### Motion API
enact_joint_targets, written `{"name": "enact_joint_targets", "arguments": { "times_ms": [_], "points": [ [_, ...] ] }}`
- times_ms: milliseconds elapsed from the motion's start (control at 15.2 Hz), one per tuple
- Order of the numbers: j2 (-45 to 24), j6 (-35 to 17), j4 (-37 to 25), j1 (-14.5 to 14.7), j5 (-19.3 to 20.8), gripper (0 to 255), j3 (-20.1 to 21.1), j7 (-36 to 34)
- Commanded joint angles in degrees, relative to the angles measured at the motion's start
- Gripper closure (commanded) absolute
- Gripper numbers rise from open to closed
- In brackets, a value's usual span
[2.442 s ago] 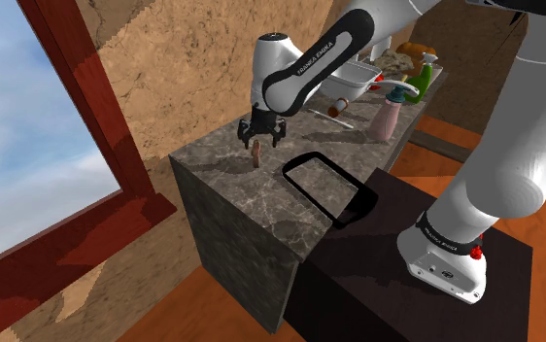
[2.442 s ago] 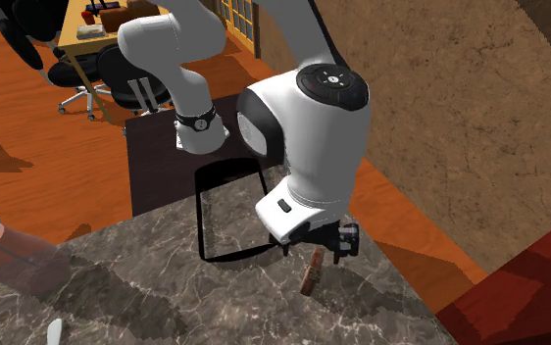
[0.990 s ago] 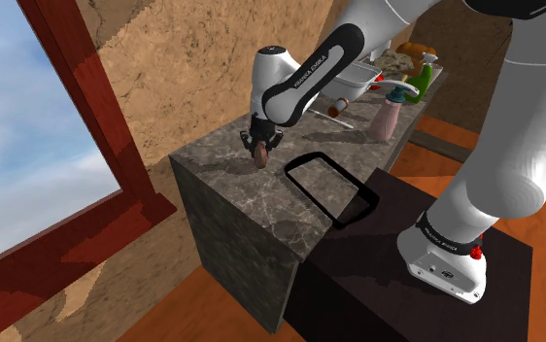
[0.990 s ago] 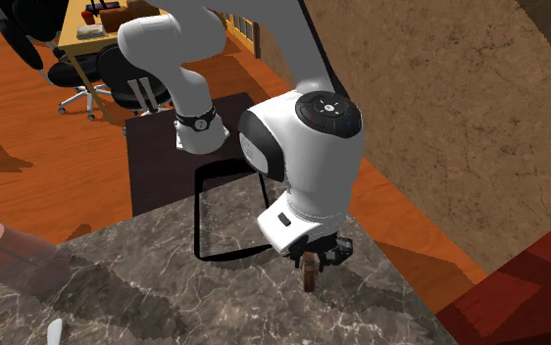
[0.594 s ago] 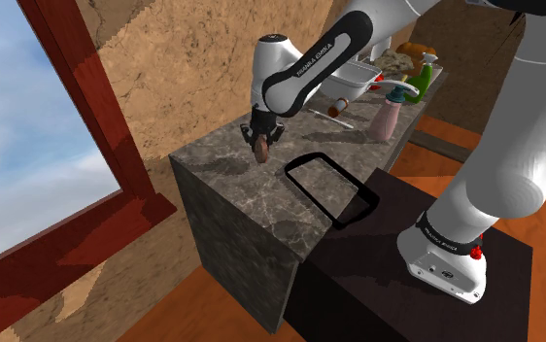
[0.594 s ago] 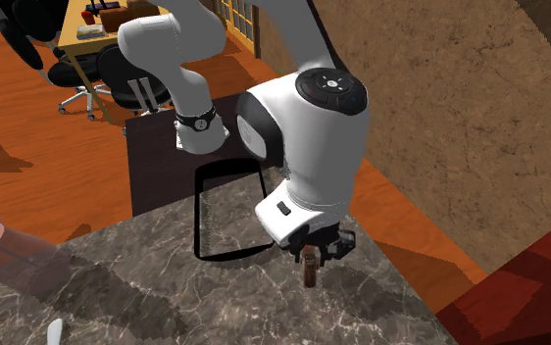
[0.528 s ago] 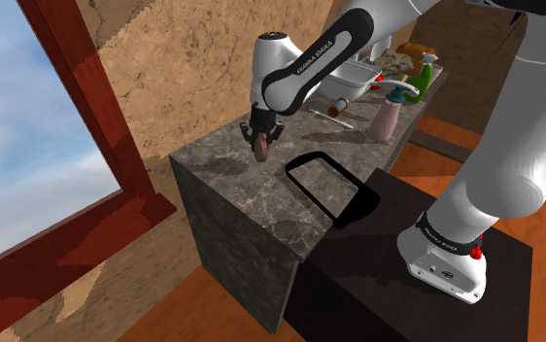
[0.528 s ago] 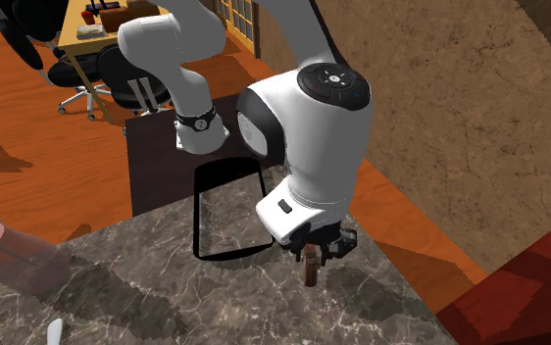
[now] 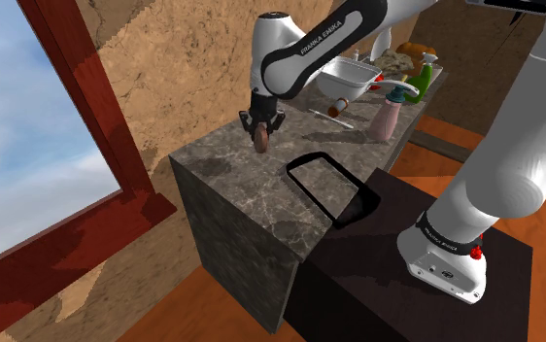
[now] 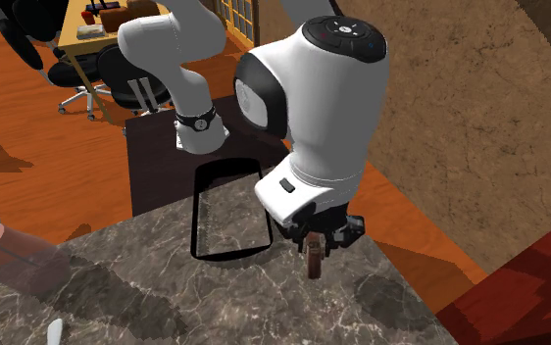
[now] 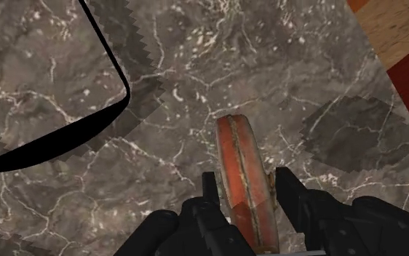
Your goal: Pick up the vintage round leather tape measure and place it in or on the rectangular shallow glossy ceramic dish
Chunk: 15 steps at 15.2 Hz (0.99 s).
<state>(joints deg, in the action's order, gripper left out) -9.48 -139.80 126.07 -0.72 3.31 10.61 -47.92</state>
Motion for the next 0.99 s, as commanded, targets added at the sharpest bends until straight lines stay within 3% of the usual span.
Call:
{"name": "enact_joint_targets", "arguments": {
  "times_ms": [0,462,924],
  "points": [
    [1.14,1.53,-0.41,-0.13,-0.41,255,0.07,0.38],
    [4.27,6.38,-2.2,-0.27,-1.41,255,0.24,1.1],
    [19.71,4.06,15.31,-0.74,-5.43,255,-0.51,5.04]
  ]
}}
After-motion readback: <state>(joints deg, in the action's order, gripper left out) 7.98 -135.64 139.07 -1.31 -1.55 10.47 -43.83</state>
